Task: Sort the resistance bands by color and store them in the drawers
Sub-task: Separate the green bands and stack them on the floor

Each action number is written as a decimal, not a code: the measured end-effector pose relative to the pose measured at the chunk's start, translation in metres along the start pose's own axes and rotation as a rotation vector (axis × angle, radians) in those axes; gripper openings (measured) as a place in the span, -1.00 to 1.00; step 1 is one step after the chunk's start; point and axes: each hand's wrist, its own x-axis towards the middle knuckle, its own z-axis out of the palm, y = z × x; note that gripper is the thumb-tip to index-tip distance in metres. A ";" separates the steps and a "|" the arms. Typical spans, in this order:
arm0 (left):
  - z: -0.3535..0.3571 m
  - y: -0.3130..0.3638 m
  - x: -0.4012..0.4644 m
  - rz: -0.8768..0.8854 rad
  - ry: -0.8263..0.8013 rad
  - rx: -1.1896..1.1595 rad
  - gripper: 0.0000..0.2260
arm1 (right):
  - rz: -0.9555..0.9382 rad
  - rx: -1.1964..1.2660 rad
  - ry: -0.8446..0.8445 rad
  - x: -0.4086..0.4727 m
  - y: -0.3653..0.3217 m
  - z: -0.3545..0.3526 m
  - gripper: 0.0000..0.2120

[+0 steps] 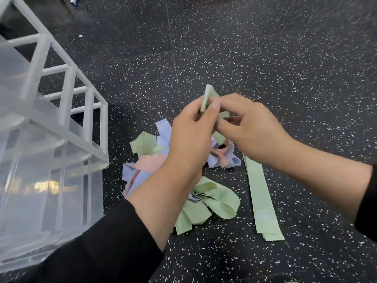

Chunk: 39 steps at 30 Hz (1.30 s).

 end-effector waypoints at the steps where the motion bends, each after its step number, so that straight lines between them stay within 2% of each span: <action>1: -0.003 -0.002 0.004 -0.030 0.037 -0.032 -0.81 | 0.006 0.028 -0.005 -0.002 0.002 0.000 -0.77; 3: -0.011 -0.002 0.012 -0.076 0.088 -0.021 -0.80 | 0.034 0.057 0.109 -0.003 0.007 -0.002 -0.74; 5: -0.017 0.002 0.018 -0.078 0.062 0.016 -0.80 | 0.088 0.028 0.190 0.000 0.016 -0.007 -0.70; 8: -0.019 0.016 0.024 -0.034 -0.066 0.053 -0.84 | 0.159 0.104 0.004 0.004 0.022 -0.014 -0.52; 11: -0.016 0.028 0.030 -0.001 -0.131 0.060 -0.85 | 0.200 0.297 -0.094 0.003 0.025 -0.017 -0.70; 16: 0.000 0.040 0.035 0.023 -0.192 0.062 -0.84 | 0.238 0.373 -0.041 -0.006 0.023 -0.025 -0.87; 21: 0.036 0.044 0.041 0.005 -0.217 0.030 -0.83 | 0.369 0.451 -0.044 -0.041 0.043 -0.037 -0.81; 25: 0.062 0.029 0.045 -0.038 -0.224 0.032 -0.85 | 0.471 0.436 0.031 -0.078 0.072 -0.038 -0.87; 36: 0.106 -0.039 0.051 -0.236 -0.254 0.204 -0.87 | 0.720 0.454 0.091 -0.154 0.108 -0.032 -0.88; 38: 0.110 -0.049 0.059 -0.261 -0.298 0.275 -0.88 | 0.754 0.444 0.080 -0.155 0.124 -0.032 -0.87; 39: 0.110 -0.054 0.064 -0.269 -0.310 0.361 -0.81 | 0.791 0.409 0.048 -0.155 0.134 -0.030 -0.82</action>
